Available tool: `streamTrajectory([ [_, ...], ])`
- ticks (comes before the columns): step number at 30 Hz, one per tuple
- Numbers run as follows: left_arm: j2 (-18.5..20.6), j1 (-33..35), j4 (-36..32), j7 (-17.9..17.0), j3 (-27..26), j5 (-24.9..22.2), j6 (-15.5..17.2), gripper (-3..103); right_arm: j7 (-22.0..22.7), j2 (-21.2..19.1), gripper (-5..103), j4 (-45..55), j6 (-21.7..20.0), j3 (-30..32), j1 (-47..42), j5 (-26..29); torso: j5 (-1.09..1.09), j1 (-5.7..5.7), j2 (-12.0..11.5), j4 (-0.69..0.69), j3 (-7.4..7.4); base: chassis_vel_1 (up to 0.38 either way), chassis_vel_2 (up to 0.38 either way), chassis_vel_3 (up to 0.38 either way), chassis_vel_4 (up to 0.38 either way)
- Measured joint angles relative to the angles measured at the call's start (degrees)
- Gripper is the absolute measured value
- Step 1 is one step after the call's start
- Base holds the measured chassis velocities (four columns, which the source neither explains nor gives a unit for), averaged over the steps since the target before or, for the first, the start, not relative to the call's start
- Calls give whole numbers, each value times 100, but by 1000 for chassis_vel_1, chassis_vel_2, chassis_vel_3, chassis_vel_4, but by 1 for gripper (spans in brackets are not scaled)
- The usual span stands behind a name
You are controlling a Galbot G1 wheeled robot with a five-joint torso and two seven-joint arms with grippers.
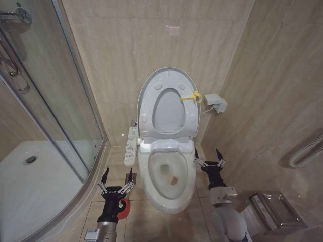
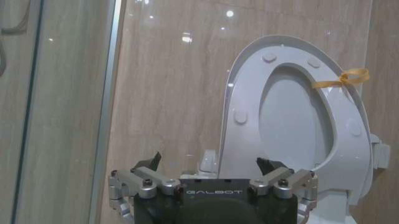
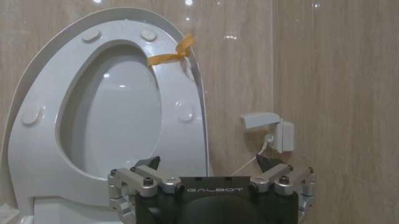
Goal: Open the toilet lid, clean the toilet bowl with a toilet brush, close the toilet lid, and flush.
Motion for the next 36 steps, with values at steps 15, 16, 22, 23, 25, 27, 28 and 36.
streamTrajectory([
  [15, 917, -793, 278, 14, -513, -644, 1723, 100, 0, 0, 100, 0, 0, 1, 0, 0, -2, 0, 0, 0, 0, 0, 0, 0, 0],
  [16, 1073, -924, 341, 16, -601, -762, 1902, 100, 0, 0, 100, 0, 0, 0, 1, 0, -2, 0, 0, -1, 0, 0, 0, 0, 0],
  [22, 1381, -1098, 311, -182, -756, -789, 2148, 100, 0, 0, 100, 0, 0, 0, 0, 0, -3, 1, 0, 1, 1, 0, 0, 0, 0],
  [23, 1400, -1086, 250, -221, -761, -774, 2147, 100, 0, 0, 100, 0, 0, 0, 1, 0, -3, 2, 0, 0, 1, 0, 0, 0, 0],
  [25, 1461, -1007, -56, -338, -800, -757, 2159, 100, 0, 0, 100, 0, 0, 0, 0, 0, -2, 1, 0, 1, 1, 0, 0, 0, 0],
  [27, 1501, -969, -289, -386, -832, -774, 2208, 100, 0, 0, 100, 0, 0, 1, 0, 0, -2, 1, 0, -1, 1, 0, 0, 0, 0],
  [28, 1539, -923, -512, -417, -867, -812, 2268, 100, 0, 0, 100, 0, 0, 0, 0, 0, -1, 0, 0, 0, 0, 0, 0, 0, 0],
  [36, 1577, -667, -1217, -512, -883, -940, 2339, 100, 0, 0, 100, 0, 0, 0, 0, 0, 0, 0, 0, 1, 0, 0, 0, 0, 0],
])
